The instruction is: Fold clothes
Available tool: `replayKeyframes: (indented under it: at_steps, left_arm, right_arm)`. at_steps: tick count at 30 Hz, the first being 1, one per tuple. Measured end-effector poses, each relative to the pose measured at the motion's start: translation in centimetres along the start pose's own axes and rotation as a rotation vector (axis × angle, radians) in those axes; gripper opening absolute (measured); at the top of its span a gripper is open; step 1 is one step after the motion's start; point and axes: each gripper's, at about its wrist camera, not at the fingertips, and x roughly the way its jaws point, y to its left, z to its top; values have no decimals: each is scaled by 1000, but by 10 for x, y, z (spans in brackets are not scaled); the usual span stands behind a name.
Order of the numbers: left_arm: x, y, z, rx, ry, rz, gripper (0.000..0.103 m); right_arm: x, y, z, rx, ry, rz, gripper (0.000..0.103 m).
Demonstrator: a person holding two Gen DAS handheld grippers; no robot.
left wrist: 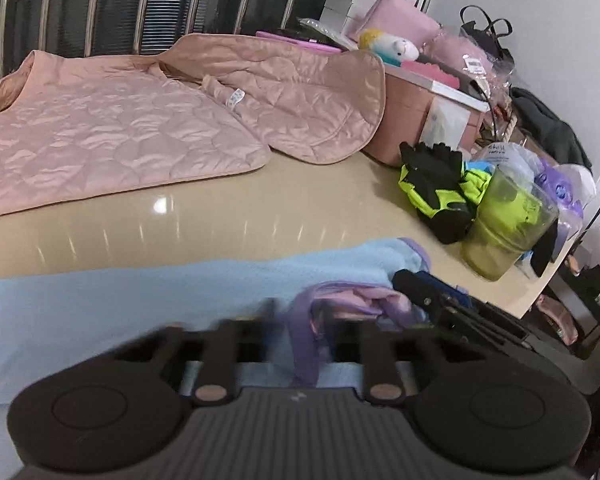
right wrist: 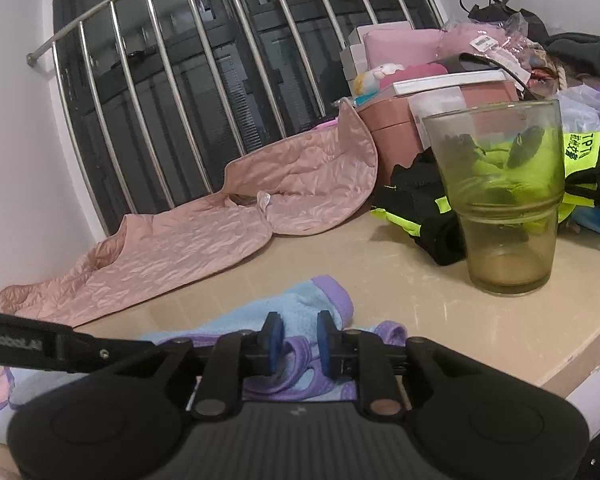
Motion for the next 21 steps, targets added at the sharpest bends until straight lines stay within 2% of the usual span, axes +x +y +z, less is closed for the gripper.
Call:
replayKeyframes:
  at_steps: [2, 4, 8, 10, 13, 17, 21]
  left_arm:
    - [-8, -1, -3, 12, -7, -16, 6]
    - [-17, -3, -7, 35, -25, -36, 6]
    - [-13, -10, -13, 68, 11, 17, 6]
    - [-15, -9, -15, 64, 8, 15, 6]
    - [-21, -11, -15, 90, 0, 10, 6]
    - [-19, -13, -22, 102, 15, 20, 6]
    - [-17, -9, -27, 85, 20, 20, 7]
  right_arm:
    - [0, -2, 0, 5, -2, 6, 19]
    - [0, -2, 1, 10, -1, 21, 26]
    - [-2, 2, 0, -7, -4, 19, 30]
    - [-9, 3, 3, -1, -18, 2, 35]
    - [-26, 7, 5, -20, -66, -32, 65]
    - [-29, 3, 0, 24, -4, -121, 67]
    - [-24, 4, -2, 49, 3, -133, 68]
